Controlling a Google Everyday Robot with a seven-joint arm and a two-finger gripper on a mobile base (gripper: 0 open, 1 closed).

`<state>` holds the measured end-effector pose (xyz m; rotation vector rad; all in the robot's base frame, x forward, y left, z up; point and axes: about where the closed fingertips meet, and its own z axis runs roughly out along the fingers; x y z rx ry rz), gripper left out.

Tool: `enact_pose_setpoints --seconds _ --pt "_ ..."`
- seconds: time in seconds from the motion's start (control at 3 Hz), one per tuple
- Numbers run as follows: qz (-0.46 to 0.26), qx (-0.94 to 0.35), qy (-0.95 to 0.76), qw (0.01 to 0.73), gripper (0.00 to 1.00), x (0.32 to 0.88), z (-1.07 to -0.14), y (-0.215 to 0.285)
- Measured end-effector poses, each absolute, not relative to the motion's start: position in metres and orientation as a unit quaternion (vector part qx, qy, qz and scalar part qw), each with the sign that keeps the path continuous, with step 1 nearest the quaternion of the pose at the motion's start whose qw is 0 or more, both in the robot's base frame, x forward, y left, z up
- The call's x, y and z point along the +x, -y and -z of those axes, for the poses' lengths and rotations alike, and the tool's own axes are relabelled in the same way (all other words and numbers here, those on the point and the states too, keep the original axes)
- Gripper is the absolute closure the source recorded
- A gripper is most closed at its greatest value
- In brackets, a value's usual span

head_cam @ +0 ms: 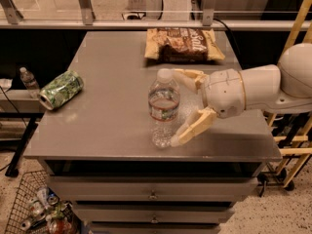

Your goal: Move water bottle near brown chip bag

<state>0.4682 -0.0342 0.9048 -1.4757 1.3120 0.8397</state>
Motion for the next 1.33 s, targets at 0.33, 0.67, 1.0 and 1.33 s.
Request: enact_pose_setpoints --seconds 0.33,0.67,1.0,1.33 --pt "-0.355 -0.603 -0.527 0.483 0.00 0.4728 -0.9058 0.0266" --pt "-0.362 -0.603 -0.520 0.485 0.18 0.4784 -0.9051 0.0206" --pt "-0.365 -0.603 -0.517 0.486 0.41 0.4813 -0.9039 0.0179" --pt "-0.367 -0.602 -0.517 0.486 0.65 0.4817 -0.9031 0.0173"
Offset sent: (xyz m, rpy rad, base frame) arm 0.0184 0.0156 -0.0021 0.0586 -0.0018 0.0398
